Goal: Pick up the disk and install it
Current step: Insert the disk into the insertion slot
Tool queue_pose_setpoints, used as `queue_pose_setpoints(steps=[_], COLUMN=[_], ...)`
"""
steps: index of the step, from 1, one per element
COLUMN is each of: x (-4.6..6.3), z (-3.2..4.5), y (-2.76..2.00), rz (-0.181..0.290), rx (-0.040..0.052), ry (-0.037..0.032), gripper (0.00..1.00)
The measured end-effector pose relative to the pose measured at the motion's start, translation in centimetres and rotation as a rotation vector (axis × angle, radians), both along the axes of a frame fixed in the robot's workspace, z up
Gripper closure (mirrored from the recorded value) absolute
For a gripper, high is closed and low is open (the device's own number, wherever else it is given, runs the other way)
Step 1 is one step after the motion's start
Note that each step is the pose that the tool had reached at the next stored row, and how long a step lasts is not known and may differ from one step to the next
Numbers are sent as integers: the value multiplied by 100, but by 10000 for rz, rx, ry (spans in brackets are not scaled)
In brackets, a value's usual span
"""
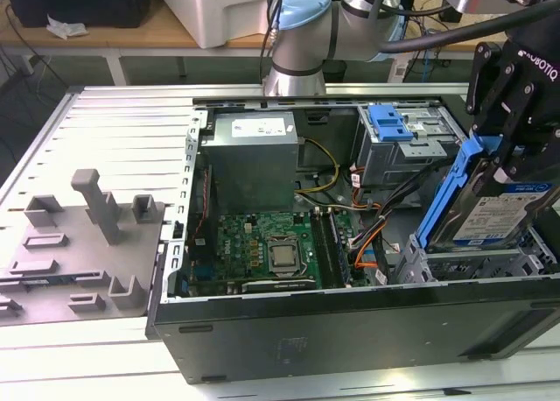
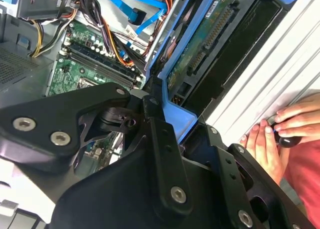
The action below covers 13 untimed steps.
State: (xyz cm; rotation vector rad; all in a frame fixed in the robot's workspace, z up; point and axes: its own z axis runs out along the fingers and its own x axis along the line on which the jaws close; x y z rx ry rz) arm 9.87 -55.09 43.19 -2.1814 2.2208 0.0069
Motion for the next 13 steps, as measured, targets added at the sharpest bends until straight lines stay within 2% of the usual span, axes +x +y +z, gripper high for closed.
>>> queue_pose_setpoints(steps=[13], x=[0], z=[-71], y=[0], rz=[0], rx=[0], ry=[0], gripper=[63])
